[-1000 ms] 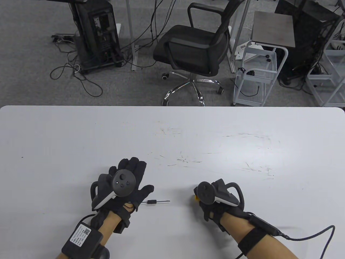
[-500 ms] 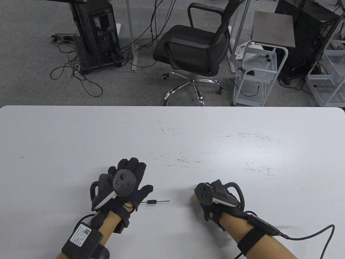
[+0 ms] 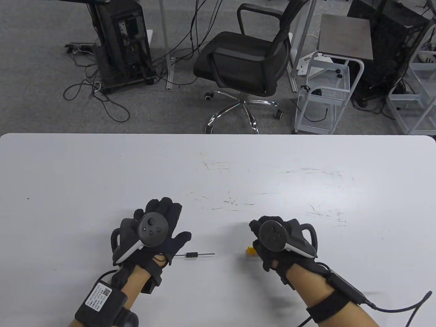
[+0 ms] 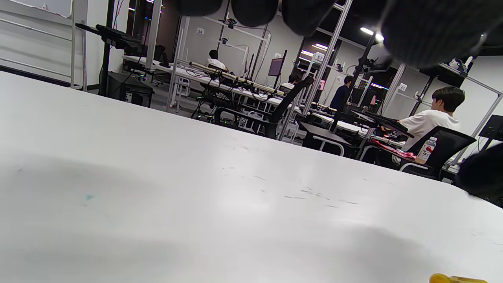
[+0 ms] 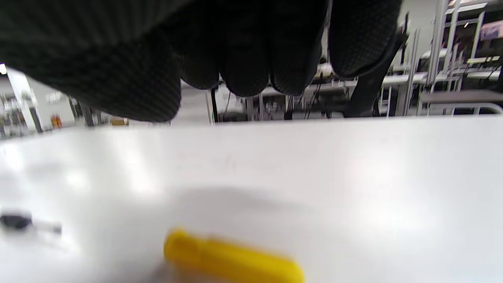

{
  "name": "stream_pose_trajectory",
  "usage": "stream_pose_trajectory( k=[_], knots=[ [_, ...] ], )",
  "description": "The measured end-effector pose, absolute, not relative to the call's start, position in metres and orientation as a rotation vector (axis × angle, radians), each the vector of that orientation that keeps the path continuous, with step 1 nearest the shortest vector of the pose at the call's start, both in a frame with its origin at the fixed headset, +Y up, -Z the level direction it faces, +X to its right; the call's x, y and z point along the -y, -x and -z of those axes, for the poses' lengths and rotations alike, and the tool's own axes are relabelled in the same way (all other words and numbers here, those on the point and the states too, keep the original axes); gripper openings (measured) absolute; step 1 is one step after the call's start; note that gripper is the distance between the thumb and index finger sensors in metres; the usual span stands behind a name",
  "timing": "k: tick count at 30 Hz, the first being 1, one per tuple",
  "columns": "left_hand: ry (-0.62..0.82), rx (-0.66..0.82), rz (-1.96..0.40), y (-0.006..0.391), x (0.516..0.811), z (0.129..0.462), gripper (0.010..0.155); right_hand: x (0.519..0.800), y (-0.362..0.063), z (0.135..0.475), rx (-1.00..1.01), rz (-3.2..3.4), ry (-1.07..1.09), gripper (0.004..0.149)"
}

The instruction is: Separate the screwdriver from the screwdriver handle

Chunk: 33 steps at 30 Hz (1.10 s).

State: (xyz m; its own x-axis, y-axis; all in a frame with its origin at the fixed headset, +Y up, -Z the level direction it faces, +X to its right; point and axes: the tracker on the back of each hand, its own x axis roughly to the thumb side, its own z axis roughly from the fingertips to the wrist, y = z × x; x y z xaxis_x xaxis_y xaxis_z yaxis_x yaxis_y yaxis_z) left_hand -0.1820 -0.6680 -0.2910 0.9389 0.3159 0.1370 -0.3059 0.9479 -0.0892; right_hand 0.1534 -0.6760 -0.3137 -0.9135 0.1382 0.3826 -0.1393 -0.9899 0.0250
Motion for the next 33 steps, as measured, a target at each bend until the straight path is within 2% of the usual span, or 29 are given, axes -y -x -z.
stream_pose_trajectory(
  k=[4, 9, 33],
  knots=[
    [0.065, 0.150, -0.326, 0.184, 0.667, 0.291, 0.083, 0.649, -0.173, 0.310, 0.170, -2.764, -0.552, 0.071],
    [0.068, 0.153, -0.321, 0.183, 0.667, 0.291, 0.084, 0.637, -0.189, 0.308, 0.206, -2.690, -0.526, 0.079],
    [0.099, 0.161, -0.290, 0.181, 0.674, 0.294, 0.086, 0.641, -0.197, 0.313, 0.147, -2.714, -0.540, 0.082]
  ],
)
